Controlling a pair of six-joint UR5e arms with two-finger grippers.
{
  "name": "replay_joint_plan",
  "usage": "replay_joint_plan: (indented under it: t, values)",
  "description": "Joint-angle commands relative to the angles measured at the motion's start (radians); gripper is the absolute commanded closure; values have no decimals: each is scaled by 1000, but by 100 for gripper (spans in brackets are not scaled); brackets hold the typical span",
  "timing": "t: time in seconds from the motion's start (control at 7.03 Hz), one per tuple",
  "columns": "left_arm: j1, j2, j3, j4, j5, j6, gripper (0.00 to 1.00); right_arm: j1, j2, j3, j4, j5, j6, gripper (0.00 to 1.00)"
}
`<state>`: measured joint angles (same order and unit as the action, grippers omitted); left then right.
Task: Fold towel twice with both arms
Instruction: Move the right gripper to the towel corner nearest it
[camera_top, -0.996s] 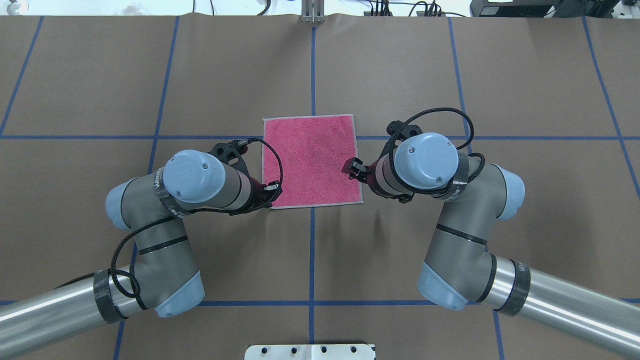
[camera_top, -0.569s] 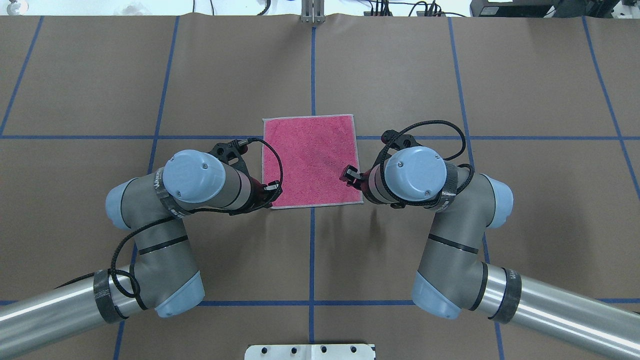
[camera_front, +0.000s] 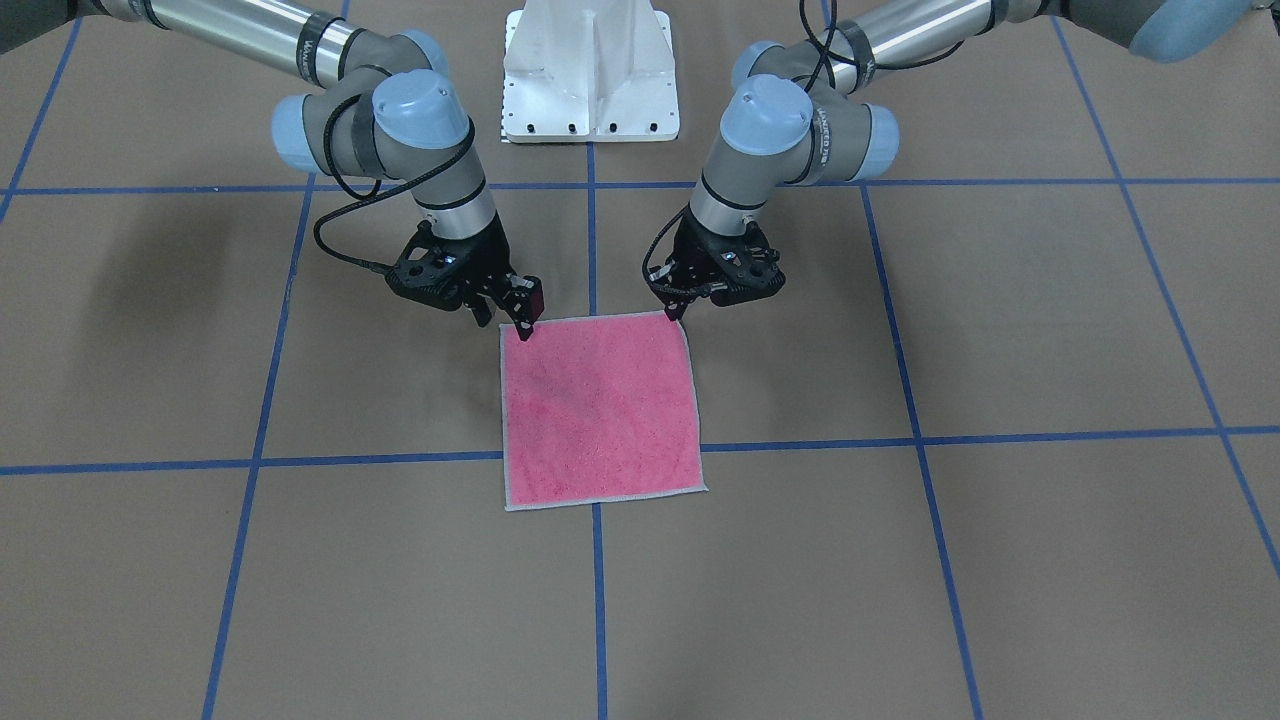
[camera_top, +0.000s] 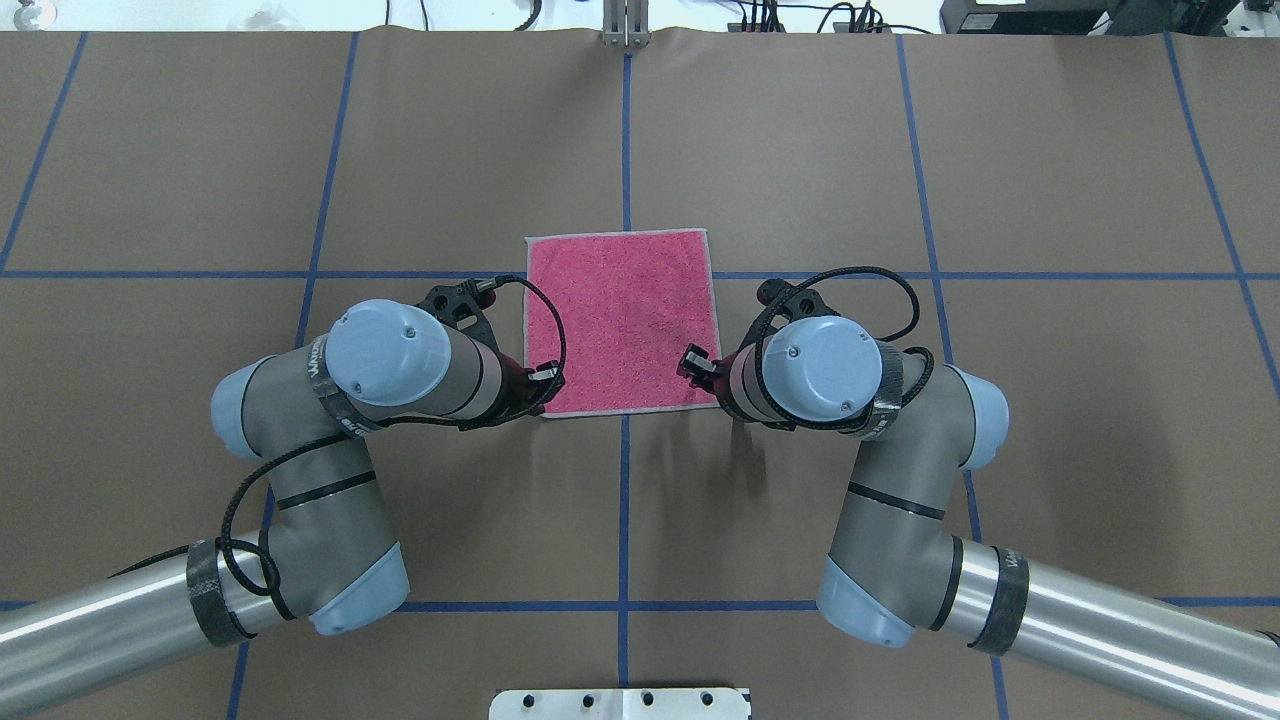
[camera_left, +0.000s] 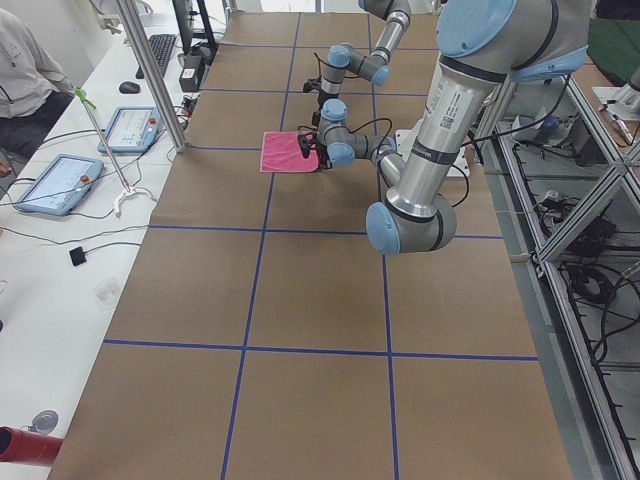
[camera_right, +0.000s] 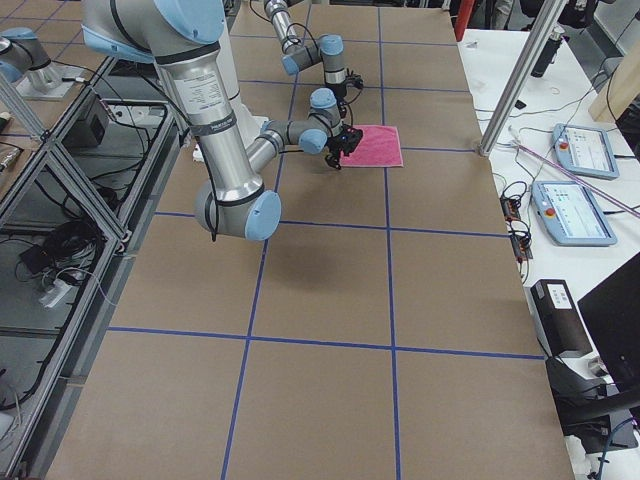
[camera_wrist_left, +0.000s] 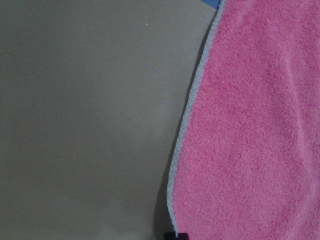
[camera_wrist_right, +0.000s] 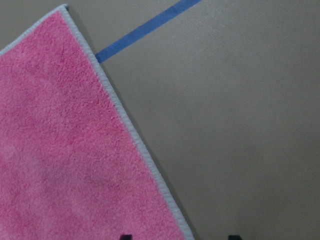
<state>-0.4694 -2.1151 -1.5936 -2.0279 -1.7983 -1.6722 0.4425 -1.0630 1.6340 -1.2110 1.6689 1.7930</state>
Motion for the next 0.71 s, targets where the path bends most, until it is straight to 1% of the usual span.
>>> replay_joint_plan:
  t: [0.0,0.14,0.28,0.43,0.57]
  values:
    - [0,0,0,0,-1,0,100,-8,0,-2,1,-11,5,40]
    - [0,0,0,0,0,0,100,-8,0,0,1,-11,14,48]
    - [0,1,0,0,0,0,100,-8,0,0,-1,-11,14,50]
    - [0,1,0,0,-1,0,100,-8,0,0,-1,-11,14,56]
    - [0,1,0,0,0,0,100,-8,0,3,1,-11,14,75]
